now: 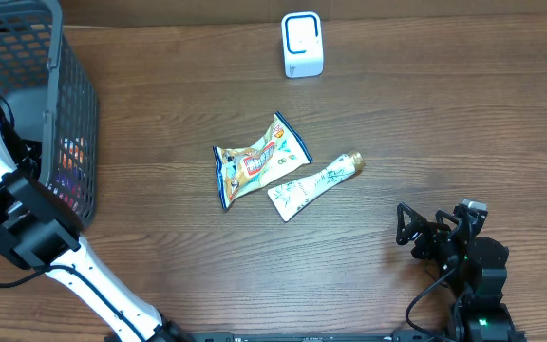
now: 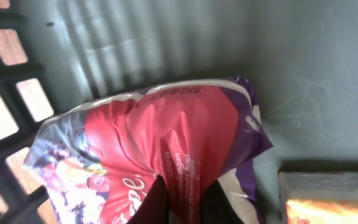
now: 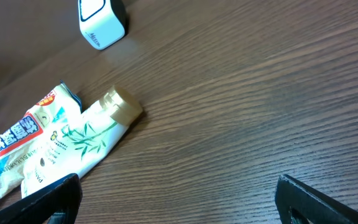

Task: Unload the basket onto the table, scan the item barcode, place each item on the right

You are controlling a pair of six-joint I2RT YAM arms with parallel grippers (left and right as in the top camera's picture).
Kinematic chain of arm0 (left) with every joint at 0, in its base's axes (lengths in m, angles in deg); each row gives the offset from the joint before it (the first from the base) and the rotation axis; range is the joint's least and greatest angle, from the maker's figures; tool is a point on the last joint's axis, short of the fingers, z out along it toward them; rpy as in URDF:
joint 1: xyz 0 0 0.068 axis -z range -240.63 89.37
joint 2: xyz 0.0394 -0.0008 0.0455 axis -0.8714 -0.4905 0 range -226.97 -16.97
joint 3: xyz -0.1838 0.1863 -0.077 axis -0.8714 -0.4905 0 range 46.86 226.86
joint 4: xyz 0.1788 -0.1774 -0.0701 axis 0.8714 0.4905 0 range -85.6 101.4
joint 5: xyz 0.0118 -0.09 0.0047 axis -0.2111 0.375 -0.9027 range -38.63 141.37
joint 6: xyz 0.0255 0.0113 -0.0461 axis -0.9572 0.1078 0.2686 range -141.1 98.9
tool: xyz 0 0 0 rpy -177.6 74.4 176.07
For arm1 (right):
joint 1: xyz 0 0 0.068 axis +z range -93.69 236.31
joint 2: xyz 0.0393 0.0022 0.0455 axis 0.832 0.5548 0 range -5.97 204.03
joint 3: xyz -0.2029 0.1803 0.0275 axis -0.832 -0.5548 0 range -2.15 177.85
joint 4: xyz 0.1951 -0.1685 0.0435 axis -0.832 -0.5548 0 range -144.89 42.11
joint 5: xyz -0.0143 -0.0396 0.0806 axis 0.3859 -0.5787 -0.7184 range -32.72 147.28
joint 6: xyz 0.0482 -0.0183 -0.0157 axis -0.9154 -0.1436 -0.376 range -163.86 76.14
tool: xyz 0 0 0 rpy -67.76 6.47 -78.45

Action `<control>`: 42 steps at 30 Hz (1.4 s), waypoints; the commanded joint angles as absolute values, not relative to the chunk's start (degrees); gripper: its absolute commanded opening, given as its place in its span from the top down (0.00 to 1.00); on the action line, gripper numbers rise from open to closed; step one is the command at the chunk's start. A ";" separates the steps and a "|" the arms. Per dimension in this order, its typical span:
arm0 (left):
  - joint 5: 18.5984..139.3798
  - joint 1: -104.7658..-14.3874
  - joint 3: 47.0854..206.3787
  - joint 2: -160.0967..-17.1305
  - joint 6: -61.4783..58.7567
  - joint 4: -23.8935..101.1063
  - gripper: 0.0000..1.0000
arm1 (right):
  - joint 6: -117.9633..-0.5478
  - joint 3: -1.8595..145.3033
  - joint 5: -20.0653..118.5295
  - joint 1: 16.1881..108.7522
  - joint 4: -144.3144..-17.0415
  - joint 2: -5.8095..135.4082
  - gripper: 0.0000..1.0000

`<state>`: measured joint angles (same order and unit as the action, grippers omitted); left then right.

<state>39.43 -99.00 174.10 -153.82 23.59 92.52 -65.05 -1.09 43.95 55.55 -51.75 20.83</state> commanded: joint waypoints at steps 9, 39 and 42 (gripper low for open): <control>45.05 -99.63 196.17 -151.27 15.87 101.24 0.96 | -64.92 -1.66 43.65 55.49 -51.44 21.05 0.00; 41.77 -99.63 197.66 -165.95 16.84 101.24 0.07 | -64.92 -1.66 43.65 55.49 -51.42 21.12 0.00; 41.77 -99.61 197.64 -167.64 16.81 101.24 0.06 | -64.92 -1.66 43.67 55.49 -51.44 21.12 0.00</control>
<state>42.62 -99.30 197.48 -165.17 17.27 101.06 -65.05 -1.09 43.98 55.55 -51.77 21.03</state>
